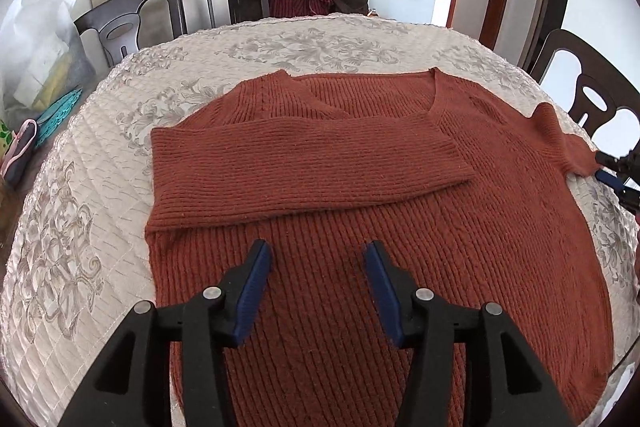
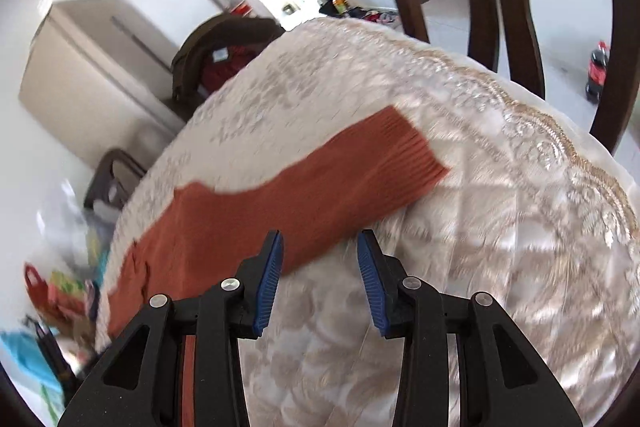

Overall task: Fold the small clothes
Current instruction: 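Fold the held sleeve across the sweater body over the first sleeve with the right tool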

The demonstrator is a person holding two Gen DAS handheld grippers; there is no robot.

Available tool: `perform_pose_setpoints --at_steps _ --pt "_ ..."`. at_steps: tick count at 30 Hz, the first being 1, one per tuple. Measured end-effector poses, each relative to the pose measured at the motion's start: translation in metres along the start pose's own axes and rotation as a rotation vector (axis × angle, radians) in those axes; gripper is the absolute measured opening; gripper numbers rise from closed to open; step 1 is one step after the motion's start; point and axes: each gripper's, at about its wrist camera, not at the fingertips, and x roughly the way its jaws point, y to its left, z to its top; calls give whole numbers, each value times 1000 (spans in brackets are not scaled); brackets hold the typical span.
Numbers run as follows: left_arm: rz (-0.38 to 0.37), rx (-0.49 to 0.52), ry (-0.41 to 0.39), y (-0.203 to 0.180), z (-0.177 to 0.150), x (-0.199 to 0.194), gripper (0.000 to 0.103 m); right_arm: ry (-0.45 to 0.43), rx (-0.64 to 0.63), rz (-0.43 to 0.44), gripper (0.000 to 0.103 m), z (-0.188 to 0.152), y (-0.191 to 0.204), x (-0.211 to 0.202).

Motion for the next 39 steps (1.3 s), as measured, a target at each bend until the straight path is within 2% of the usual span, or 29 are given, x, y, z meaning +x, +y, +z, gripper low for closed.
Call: perform_pose_setpoints --at_steps 4,9,11,12,19,25,28,31,33,35,38,39 --pt "-11 -11 -2 1 0 0 53 -38 55 21 40 9 -8 4" --pt "-7 -8 -2 2 1 1 54 -41 53 11 39 21 -8 9" --pt "-7 -7 -2 2 1 1 54 -29 41 7 25 25 -5 10" --pt "-7 -7 -2 3 0 1 54 -26 32 20 13 26 -2 10" --pt "-6 -5 -2 3 0 1 55 -26 -180 176 9 26 82 0" --pt "-9 -7 -2 3 1 1 56 82 -382 350 9 -3 177 24" --pt "-12 -9 -2 4 1 1 56 162 -461 393 9 -25 213 48" --pt "-25 -11 -3 4 1 2 59 282 -536 393 9 -55 240 86" --pt "-33 -13 -3 4 1 2 60 370 -568 361 9 -75 247 109" --pt "-36 -15 -3 3 1 2 60 384 -604 339 9 -85 249 113" --pt "-41 -18 -5 4 1 2 60 335 -620 361 12 -83 240 94" --pt "-41 -18 -4 3 1 2 60 316 -613 359 15 -79 236 88"
